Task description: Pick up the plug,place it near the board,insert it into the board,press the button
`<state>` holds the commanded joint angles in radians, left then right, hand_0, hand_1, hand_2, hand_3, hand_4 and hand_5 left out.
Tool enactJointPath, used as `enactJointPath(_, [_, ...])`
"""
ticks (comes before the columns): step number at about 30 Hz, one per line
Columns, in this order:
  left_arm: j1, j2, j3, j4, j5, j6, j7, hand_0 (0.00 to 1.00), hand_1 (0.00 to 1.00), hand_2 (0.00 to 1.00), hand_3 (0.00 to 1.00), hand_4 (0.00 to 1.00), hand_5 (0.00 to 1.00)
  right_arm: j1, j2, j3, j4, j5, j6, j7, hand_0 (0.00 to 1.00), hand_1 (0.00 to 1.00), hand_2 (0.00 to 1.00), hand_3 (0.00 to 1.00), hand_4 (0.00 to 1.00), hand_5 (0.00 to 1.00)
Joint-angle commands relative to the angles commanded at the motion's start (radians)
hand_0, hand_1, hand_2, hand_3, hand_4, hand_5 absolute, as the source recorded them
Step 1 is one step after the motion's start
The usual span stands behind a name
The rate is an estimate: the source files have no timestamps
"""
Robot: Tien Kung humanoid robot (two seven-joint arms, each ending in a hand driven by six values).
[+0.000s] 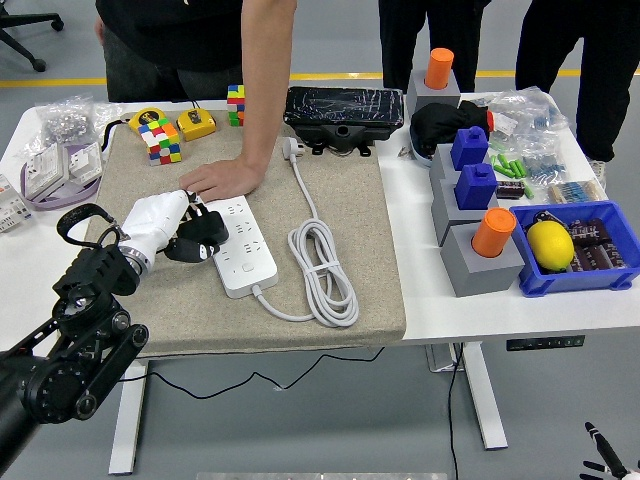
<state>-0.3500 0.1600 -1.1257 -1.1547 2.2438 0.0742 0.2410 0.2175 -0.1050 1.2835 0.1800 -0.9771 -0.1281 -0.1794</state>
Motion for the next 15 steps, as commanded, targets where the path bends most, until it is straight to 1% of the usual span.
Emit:
enactJointPath(10, [-0.004, -0.003, -0.003, -0.001, 0.005, 0.003, 0.003, 0.395, 0.577, 0.550, 0.541, 0.818, 0.086, 0.002, 0.000, 0.000, 0.000, 0.001, 0.001, 0.000, 0.779, 0.728, 0.712, 0.733, 0.998, 0.938])
enactJointPath(15, [-0.004, -0.006, -0.004, -0.001, -0.003, 0.013, -0.003, 0.389, 0.577, 0.544, 0.540, 0.816, 0.089, 0.002, -0.001, 0.000, 0.000, 0.001, 0.002, 0.000, 0.779, 0.727, 0.712, 0.733, 0.998, 0.937])
